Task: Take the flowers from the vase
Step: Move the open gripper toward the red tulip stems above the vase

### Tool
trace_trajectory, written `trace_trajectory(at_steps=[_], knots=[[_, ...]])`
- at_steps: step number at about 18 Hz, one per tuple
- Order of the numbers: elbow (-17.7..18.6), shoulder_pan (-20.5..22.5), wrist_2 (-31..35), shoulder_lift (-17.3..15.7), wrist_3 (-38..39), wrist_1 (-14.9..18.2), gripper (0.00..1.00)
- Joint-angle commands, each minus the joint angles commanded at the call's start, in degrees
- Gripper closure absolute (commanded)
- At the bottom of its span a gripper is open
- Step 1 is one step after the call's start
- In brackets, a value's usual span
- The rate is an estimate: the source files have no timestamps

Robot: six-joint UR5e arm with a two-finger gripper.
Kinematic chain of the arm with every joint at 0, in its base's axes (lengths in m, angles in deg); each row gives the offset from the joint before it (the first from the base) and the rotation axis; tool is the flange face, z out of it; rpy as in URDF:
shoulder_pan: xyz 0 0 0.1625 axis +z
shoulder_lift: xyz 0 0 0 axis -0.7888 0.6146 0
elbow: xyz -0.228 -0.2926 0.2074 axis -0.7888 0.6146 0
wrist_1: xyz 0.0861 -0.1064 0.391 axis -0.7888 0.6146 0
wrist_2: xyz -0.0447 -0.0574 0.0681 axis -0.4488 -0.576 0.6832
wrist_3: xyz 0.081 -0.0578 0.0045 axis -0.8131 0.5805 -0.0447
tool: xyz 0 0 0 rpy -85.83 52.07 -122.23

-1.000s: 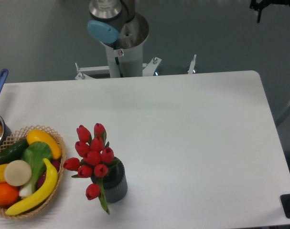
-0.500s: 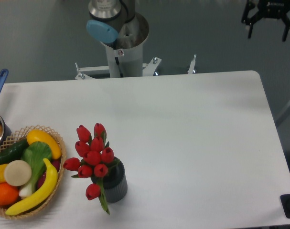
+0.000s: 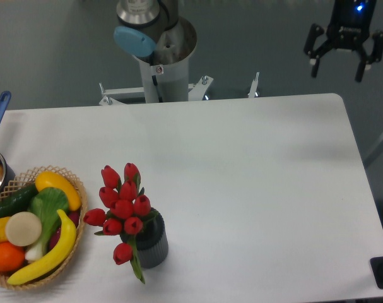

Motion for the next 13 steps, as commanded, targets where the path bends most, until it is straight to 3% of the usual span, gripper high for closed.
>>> trace_trajectory(at_steps=[3,7,10,13], knots=[[1.9,-4.4,-0.4,0.7,0.3,-4.6,0.0],[2.6,-9.9,-2.1,0.8,-0.2,-5.3,0.0],[4.0,-10.5,-11.5,1.0,-1.1,-6.9,0.0],[4.6,-11.5,-15.0,1.8,-3.9,-8.1,0.0]])
